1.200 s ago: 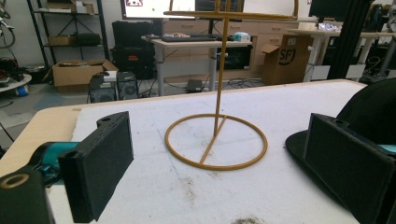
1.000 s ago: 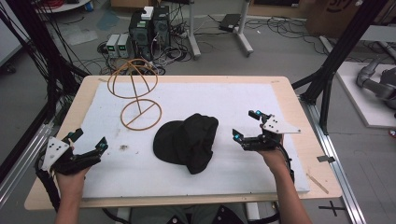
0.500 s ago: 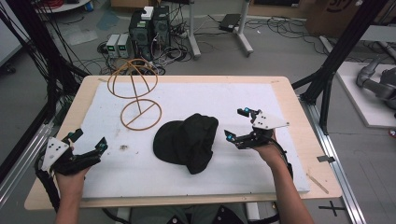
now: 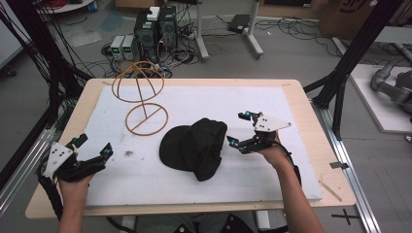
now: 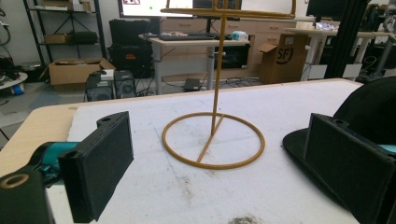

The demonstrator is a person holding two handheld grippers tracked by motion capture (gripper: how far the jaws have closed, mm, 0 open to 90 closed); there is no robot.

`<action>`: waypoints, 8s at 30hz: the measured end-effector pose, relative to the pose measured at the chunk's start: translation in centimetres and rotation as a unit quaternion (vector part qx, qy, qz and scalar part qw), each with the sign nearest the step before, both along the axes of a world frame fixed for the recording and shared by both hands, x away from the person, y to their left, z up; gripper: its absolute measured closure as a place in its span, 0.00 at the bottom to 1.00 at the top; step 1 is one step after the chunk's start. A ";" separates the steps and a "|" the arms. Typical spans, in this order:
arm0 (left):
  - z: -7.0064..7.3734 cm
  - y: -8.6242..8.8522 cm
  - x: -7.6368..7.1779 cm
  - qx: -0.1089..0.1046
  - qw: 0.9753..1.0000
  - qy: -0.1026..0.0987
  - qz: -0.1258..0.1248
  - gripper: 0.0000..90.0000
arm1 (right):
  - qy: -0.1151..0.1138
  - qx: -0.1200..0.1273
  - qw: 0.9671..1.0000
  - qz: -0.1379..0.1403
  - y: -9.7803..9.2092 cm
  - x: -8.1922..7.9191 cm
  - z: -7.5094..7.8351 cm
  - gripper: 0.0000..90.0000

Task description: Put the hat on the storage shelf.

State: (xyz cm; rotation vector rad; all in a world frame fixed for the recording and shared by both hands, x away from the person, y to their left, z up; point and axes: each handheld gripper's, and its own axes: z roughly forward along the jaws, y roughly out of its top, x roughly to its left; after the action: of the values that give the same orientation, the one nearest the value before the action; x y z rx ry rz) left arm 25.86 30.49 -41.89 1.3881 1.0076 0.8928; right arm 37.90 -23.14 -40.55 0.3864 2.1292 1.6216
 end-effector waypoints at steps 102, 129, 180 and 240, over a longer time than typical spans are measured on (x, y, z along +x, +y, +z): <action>-0.1 0.3 -0.2 -0.010 1.000 0.004 0.002 0.10 | 0.049 0.101 0.994 0.003 1.4 -0.4 5.3 0.97; -0.1 0.3 -0.2 -0.013 1.000 0.003 0.002 0.10 | 0.010 0.153 0.988 0.010 2.5 -0.5 12.3 0.97; 0.0 0.0 -0.1 -0.010 1.000 0.001 -0.010 0.10 | -0.016 0.208 0.978 0.015 9.2 3.0 21.3 0.97; -0.1 1.2 -0.9 -0.028 1.000 -0.006 -0.003 0.10 | 0.034 0.186 0.982 -0.013 22.8 9.8 18.8 0.95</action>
State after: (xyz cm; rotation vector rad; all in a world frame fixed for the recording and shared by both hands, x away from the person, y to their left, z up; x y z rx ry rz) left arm 24.93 31.65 -42.03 1.3360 1.0125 0.8608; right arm 47.73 -0.33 -21.72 0.5893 1.8532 2.0189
